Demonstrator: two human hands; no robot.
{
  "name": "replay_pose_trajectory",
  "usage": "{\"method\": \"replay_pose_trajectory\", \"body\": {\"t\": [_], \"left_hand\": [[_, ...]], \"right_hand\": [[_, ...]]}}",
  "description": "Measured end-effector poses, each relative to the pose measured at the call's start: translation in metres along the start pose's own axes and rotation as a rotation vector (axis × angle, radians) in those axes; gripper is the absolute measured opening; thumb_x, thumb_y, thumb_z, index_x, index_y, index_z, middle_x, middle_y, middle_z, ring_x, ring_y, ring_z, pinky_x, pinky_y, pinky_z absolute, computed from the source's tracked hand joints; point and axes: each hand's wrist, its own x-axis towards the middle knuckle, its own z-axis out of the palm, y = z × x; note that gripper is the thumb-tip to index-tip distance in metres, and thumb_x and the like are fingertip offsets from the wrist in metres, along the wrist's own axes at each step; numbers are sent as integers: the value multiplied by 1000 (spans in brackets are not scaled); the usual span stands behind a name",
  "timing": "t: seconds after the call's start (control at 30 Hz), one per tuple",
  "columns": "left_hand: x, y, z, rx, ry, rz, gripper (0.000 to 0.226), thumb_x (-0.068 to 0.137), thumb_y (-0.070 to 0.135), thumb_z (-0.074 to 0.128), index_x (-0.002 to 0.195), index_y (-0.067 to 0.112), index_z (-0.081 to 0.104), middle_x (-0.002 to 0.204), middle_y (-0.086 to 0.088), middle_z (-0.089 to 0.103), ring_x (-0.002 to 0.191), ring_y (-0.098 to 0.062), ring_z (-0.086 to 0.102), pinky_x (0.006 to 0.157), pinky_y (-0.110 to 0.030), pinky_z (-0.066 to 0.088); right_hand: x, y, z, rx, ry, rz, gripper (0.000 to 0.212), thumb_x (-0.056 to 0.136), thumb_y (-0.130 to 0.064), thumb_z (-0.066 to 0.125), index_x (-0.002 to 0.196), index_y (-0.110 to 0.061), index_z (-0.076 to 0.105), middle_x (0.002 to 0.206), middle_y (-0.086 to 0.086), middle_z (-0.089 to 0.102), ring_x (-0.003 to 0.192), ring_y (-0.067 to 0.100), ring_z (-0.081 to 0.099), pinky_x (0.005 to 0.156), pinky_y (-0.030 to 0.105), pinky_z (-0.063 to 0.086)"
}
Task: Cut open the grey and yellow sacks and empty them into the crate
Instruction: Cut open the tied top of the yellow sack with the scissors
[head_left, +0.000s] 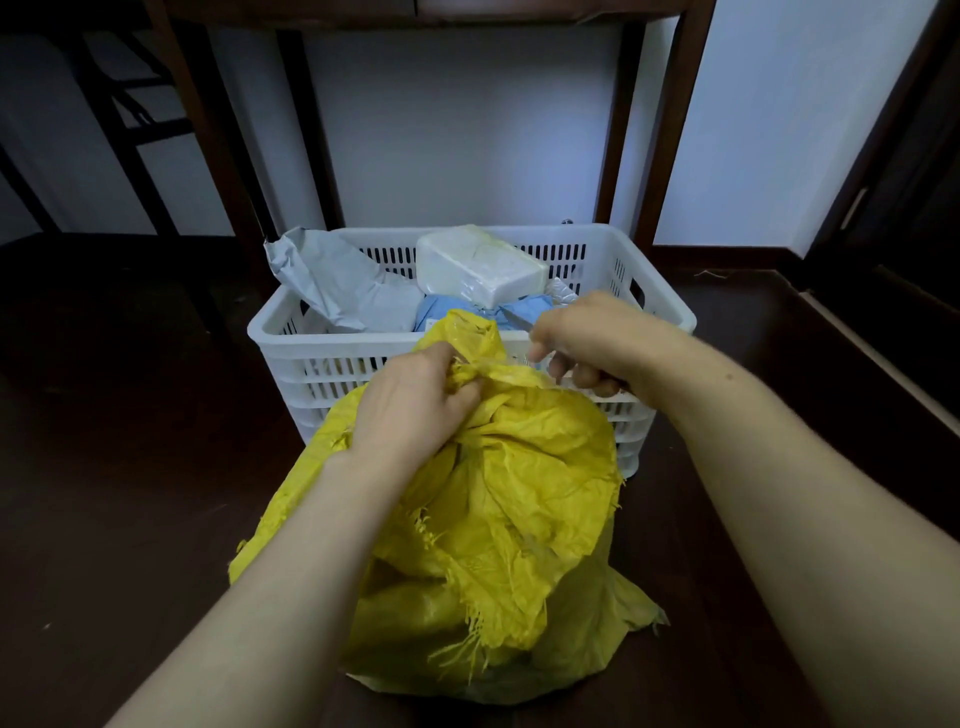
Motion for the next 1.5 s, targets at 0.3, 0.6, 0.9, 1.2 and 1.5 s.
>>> {"method": "replay_pose_trajectory", "body": {"t": [0.3,0.6,0.9,1.2,1.5], "left_hand": [[2,0,2,-109,140,24,24,82,22,65,104,15,59,85,-15,64,89,-36,57,68,-39,32],[1,2,3,-83,195,63,23,82,23,66,104,17,59,82,-13,60,85,-36,56,61,-30,19],[1,3,5,-82,221,92,23,84,22,64,105,15,59,86,-14,60,87,-36,55,64,-33,24],[4,1,8,-135,303,47,20,81,18,67,101,13,64,80,-18,64,83,-39,58,66,-39,34],[-2,2,13,-149,212,34,20,78,15,68,97,17,65,74,-15,64,82,-39,59,65,-37,37]], "right_hand": [[-19,-12,1,-280,-238,-22,26,100,-7,36,87,-1,58,60,10,57,45,16,46,36,20,43],[-17,-10,7,-362,-189,-56,26,100,-10,39,90,-2,61,61,6,56,48,18,45,41,23,42],[-10,-12,13,-472,-139,-113,15,98,-8,46,94,-4,59,73,6,61,51,21,47,56,31,45],[-2,-8,28,-562,89,-279,25,98,-27,46,102,-10,64,99,9,66,95,27,59,80,33,46],[18,1,2,443,321,-112,31,95,-7,44,70,-17,59,61,2,50,46,12,37,36,18,28]]}}
